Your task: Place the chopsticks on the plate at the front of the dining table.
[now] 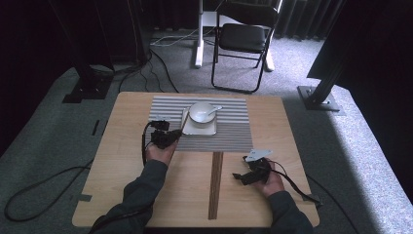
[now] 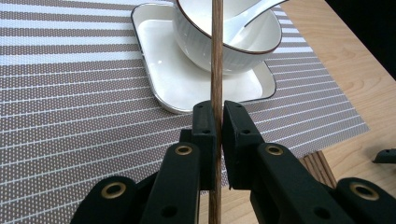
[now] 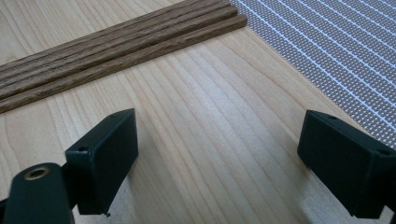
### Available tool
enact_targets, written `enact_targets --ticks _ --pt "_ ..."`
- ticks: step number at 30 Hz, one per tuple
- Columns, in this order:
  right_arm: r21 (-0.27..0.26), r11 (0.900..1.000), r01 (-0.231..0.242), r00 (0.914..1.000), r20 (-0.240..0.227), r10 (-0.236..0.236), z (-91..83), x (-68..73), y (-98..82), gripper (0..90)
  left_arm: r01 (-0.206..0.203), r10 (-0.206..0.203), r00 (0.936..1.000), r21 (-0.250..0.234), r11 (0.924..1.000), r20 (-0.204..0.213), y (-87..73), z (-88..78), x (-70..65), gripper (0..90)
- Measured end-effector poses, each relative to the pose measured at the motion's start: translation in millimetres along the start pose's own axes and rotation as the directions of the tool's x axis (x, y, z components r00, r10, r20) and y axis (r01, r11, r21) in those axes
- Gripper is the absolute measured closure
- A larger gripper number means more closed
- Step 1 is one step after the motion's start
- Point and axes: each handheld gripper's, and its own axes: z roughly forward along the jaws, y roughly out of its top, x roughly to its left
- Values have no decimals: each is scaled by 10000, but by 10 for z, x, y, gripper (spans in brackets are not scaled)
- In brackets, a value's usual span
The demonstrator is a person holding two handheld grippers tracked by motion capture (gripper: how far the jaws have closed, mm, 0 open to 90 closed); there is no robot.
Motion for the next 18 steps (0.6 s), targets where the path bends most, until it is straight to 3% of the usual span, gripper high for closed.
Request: enact_targets --ticks 18 --pt "-3 10000 -3 10000 0 3 0 0 0 116 462 -462 9989 -54 9989 -118 24 75 58 844"
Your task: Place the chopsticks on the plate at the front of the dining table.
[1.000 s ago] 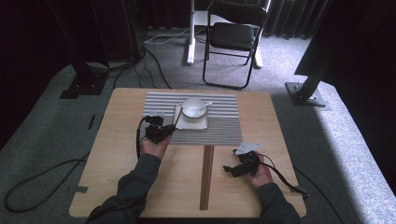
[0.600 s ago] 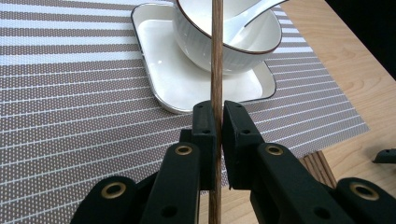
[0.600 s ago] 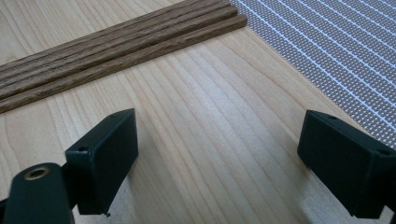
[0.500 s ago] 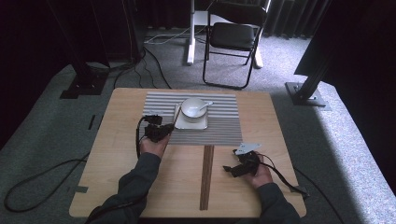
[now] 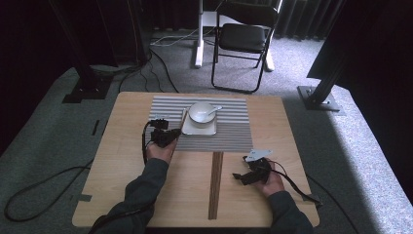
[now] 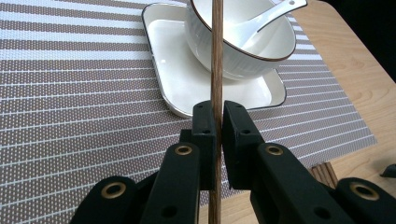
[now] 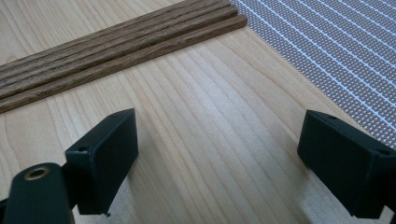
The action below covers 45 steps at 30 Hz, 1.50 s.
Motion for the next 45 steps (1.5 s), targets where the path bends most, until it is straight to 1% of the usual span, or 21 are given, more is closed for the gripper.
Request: enact_targets --ticks 18,27,31,36,43,45 --pt "-1 10000 -7 10000 -1 7 0 1 0 116 359 -359 9993 43 9993 76 57 78 8 844" --pt "0 10000 -7 10000 0 7 0 1 0 116 567 -567 9984 -2 9984 -62 90 85 45 844" --pt "1 10000 -2 10000 0 2 0 0 0 116 761 -760 9970 44 9971 -157 97 107 69 844" --pt "0 10000 -4 10000 0 4 0 0 0 116 873 -872 9961 136 9961 -128 106 128 94 844" --pt "-2 10000 -4 10000 0 4 0 0 0 116 1047 -1046 9945 92 9945 -53 119 153 95 844" --pt "-1 10000 -6 10000 -1 6 0 1 0 116 1042 -1041 9945 121 9945 -66 123 161 97 844"
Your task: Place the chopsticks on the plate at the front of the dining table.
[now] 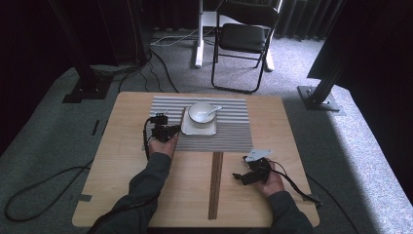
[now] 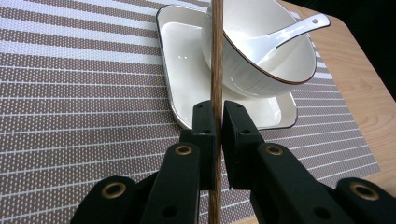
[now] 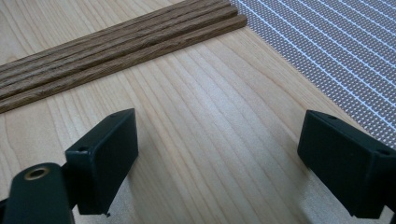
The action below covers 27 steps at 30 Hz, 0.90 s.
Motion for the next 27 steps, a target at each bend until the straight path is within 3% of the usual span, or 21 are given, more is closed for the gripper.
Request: enact_targets --ticks 27 --pt "-2 10000 1 10000 0 -1 0 0 0 116 315 -314 9995 121 9994 -36 38 136 0 844"
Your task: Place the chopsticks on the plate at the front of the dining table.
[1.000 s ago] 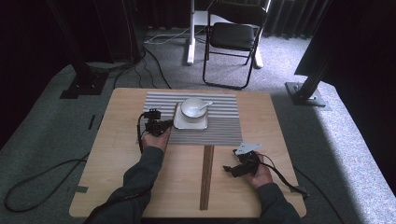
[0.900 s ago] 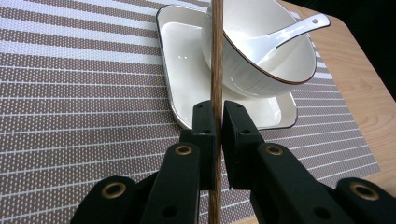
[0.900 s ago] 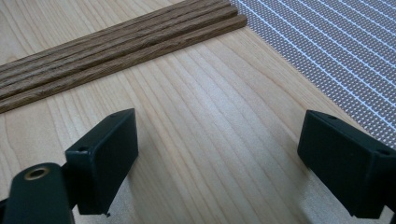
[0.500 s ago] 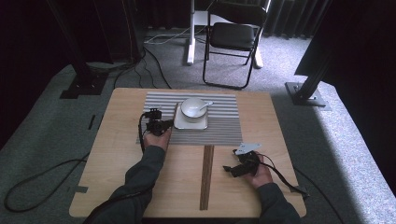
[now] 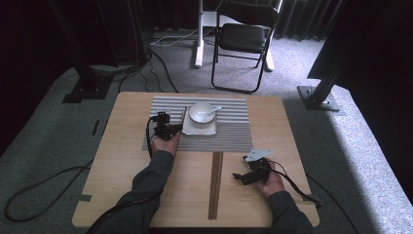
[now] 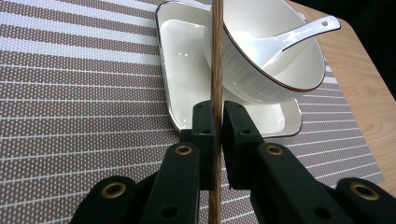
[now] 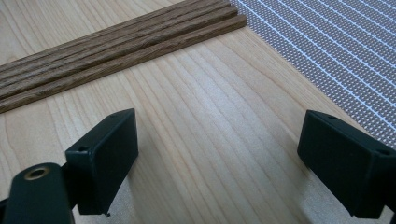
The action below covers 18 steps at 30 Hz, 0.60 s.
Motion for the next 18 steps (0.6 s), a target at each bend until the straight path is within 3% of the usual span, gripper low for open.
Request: enact_targets --ticks 18 --pt "2 10000 -2 10000 -1 2 0 0 0 116 204 -204 9998 10 9998 36 54 66 -9 844"
